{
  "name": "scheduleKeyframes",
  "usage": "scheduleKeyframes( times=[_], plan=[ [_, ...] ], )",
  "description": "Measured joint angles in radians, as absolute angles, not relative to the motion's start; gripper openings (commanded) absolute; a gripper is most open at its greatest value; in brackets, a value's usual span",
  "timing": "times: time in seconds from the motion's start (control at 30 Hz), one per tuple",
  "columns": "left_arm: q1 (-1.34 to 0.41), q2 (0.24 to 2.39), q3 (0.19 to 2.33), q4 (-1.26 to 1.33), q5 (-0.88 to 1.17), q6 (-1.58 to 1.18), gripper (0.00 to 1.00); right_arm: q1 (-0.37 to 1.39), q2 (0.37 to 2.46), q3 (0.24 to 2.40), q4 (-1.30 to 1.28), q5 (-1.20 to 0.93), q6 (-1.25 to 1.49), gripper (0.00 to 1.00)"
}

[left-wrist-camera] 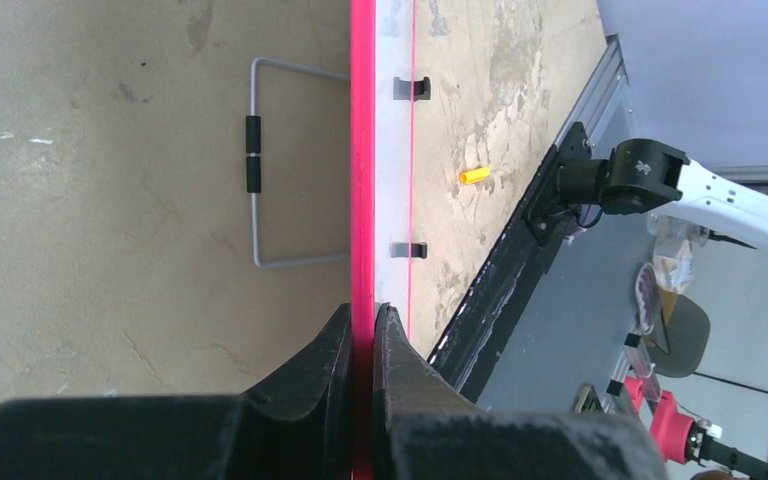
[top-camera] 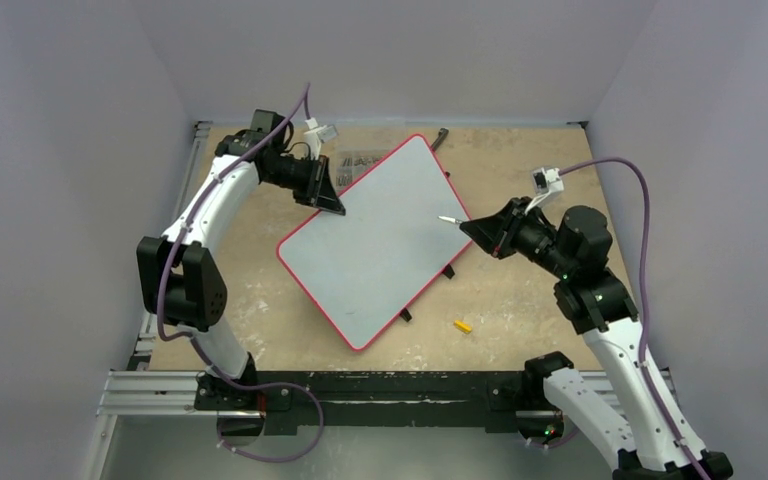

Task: Write a sentence on the whiteboard

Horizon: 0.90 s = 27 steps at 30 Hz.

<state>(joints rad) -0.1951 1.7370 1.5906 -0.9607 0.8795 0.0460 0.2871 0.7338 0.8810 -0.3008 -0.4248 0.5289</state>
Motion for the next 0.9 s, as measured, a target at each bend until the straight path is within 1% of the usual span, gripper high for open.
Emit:
scheduleKeyframes(
  times=[0.4, 0.53, 0.63, 0.77, 0.9],
  plan=[
    [-0.223, 1.707, 1.597, -0.965, 0.824, 0.035, 0.0, 0.287, 0.733, 0.796, -0.179, -0.601, 0.484, 0.0],
    [-0.229, 1.707, 1.603, -0.966, 0.81, 0.019, 0.0, 0.312, 0.772, 0.781, -0.129, -0.637, 0.48, 0.0],
    [-0.23, 1.707, 1.603, -0.966, 0.805, 0.012, 0.0, 0.397, 0.822, 0.781, -0.089, -0.62, 0.468, 0.0],
    [-0.231, 1.707, 1.603, -0.965, 0.801, 0.001, 0.0, 0.593, 0.936, 0.803, -0.058, -0.558, 0.432, 0.0],
    [-0.235, 1.707, 1.603, -0.957, 0.788, -0.015, 0.0, 0.722, 1.039, 0.829, -0.019, -0.479, 0.404, 0.0]
  ],
)
